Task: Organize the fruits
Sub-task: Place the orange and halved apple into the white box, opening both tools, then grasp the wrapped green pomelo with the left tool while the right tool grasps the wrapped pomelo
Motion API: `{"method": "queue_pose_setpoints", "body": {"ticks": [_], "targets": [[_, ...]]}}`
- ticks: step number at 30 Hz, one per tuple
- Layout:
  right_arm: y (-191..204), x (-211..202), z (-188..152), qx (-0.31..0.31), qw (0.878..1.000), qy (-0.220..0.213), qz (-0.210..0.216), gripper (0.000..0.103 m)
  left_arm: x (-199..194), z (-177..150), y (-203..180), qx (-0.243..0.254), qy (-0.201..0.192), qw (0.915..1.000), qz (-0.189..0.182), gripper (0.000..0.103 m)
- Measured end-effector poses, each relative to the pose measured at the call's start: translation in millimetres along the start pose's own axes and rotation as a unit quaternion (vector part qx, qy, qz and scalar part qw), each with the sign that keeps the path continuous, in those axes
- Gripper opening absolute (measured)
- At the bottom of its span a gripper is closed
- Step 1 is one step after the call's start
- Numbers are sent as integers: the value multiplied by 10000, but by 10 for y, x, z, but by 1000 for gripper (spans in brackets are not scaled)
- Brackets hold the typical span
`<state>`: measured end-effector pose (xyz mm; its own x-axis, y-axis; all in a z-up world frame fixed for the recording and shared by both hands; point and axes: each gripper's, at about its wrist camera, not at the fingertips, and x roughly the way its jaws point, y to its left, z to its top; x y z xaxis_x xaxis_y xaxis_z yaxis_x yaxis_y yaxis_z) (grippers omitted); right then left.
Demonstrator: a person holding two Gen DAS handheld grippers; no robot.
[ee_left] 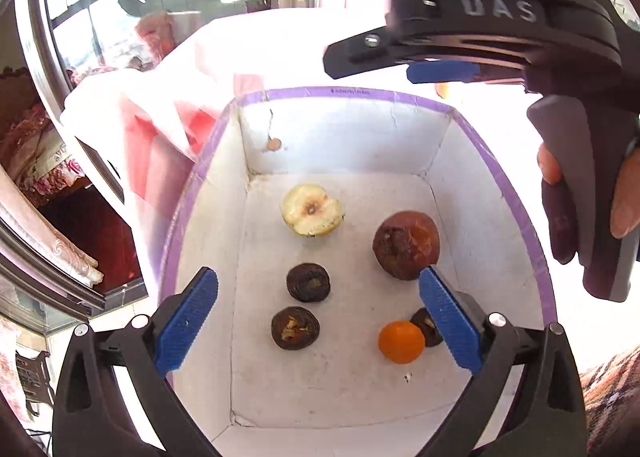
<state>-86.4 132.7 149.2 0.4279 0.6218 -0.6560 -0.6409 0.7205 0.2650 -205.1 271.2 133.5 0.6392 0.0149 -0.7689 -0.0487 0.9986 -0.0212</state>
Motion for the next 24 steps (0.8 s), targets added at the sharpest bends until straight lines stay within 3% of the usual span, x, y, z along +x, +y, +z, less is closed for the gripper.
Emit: {"method": "queue_pose_setpoints", "body": {"ticks": [4,7,13,18,24], "targets": [[-307,-413,70,606,9953,-663,-365,88,-56,196,4,-168,-581,9978,282,101],[-688,-532,76,1166,9858,-879,-830,88,78,397,-67,-127,-359,9991,185,101],[-1452,-481,-227,1871,9681,-400,-1617,88,488,635,-96,-739,582,9946,-434,101],[-1774,-371,-489,1909,9646,-23,-1817,88,628,815,-329,-760,494,9951,-386,101],[-2109,-106,-637,1814,9679,439,-1685,88,713,1211,-627,-556,312,9978,-163,101]]}}
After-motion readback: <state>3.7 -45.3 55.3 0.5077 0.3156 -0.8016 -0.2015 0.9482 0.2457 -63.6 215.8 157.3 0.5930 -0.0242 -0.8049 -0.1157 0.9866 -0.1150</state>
